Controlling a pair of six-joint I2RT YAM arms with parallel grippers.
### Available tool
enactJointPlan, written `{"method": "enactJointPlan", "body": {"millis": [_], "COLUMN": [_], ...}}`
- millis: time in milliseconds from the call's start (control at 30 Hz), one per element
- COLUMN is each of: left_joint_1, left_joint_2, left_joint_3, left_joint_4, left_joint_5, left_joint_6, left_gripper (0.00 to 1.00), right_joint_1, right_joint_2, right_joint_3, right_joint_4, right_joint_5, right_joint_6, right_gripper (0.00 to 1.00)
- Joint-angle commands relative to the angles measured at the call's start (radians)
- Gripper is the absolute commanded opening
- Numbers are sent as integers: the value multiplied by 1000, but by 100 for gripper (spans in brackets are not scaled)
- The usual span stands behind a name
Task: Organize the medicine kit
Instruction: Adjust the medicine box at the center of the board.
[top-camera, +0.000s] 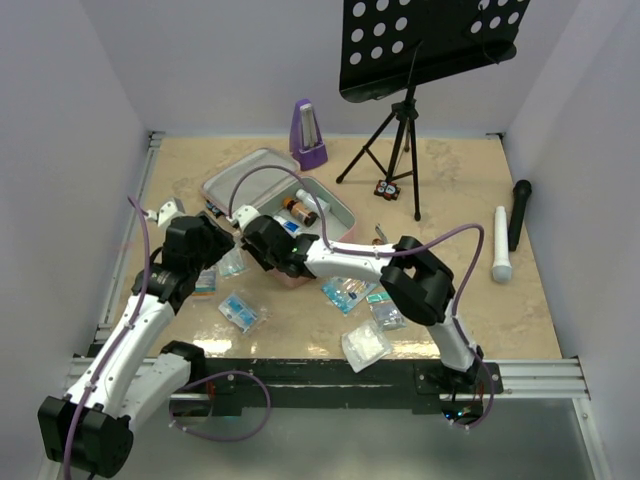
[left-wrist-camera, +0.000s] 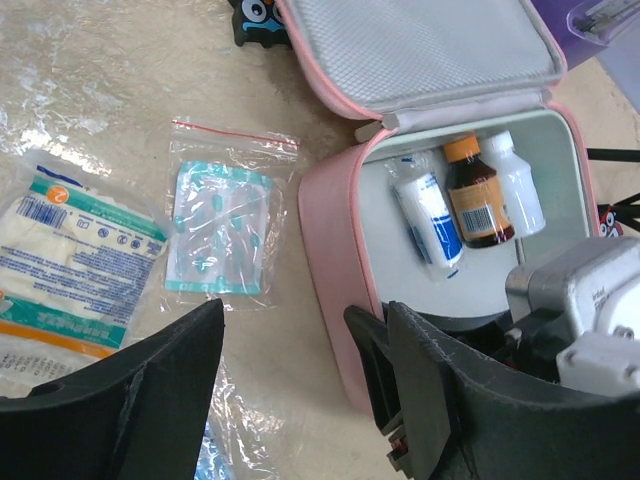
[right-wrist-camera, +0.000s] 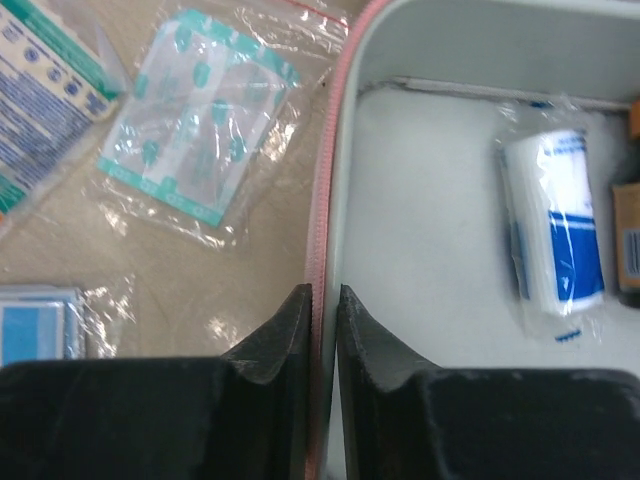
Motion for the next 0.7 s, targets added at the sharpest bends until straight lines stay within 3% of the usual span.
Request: {"method": "enactJointPlan", "body": {"millis": [0, 333, 667], "left_joint_1": [12, 13, 13], "left_joint_2": [7, 13, 16], "left_joint_3": [10, -6, -32], "left_joint_4": [42, 58, 78], "left_joint_5": [28, 48, 64], "left_joint_6": [-3, 1, 7], "left_gripper": [71, 71, 70], "right_joint_1": [25, 71, 167], "right_joint_2": [-92, -210, -286], "right_joint_3": [-55, -244, -408], "right_joint_4": [41, 106, 184], "right_joint_5": [49, 69, 127], "right_joint_6": [-104, -177, -277], "right_gripper": [14, 10, 13]}}
